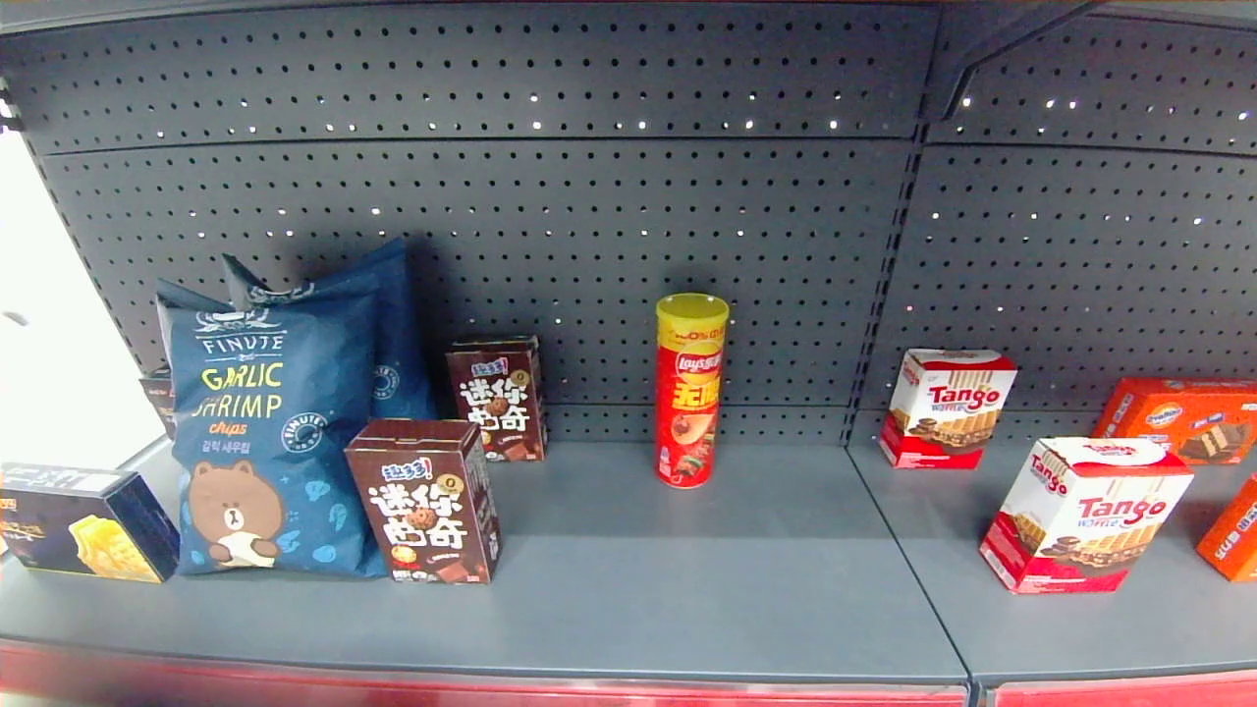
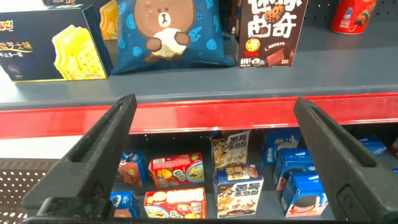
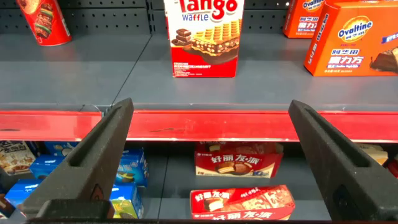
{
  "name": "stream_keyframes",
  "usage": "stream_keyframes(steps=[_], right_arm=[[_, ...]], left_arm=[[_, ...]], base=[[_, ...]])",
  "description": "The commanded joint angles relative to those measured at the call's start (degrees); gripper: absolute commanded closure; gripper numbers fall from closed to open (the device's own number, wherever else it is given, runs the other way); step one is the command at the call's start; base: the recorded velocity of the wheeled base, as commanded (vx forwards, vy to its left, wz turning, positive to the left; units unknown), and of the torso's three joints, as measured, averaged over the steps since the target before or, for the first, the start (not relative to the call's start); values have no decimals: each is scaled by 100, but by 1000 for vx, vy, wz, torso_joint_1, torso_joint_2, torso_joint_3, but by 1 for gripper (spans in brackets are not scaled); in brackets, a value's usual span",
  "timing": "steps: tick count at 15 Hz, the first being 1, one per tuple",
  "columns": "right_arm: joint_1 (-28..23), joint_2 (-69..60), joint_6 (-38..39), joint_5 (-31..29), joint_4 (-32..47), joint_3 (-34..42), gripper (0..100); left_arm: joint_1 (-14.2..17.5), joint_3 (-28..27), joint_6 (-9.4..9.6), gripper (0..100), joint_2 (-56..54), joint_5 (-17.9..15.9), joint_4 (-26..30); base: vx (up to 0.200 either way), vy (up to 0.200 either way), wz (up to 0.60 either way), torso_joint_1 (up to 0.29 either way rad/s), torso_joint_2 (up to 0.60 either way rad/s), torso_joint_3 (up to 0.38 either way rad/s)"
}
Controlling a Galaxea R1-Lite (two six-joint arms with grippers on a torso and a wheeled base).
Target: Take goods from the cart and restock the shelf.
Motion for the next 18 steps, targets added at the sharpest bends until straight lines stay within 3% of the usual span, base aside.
stream_keyframes(steps=[1, 6, 18], right_arm=[[2, -2, 0, -2, 0, 0, 0], [2, -2, 0, -2, 0, 0, 0], [2, -2, -9, -46, 0, 0, 0]], left_arm=[[0, 0, 0, 0, 6, 1, -1], [0, 0, 0, 0, 6, 1, -1], [0, 0, 0, 0, -2, 1, -1]], base=[[0, 0, 0, 0, 0, 0], [0, 0, 0, 0, 0, 0], [0, 0, 600, 4, 3, 2]])
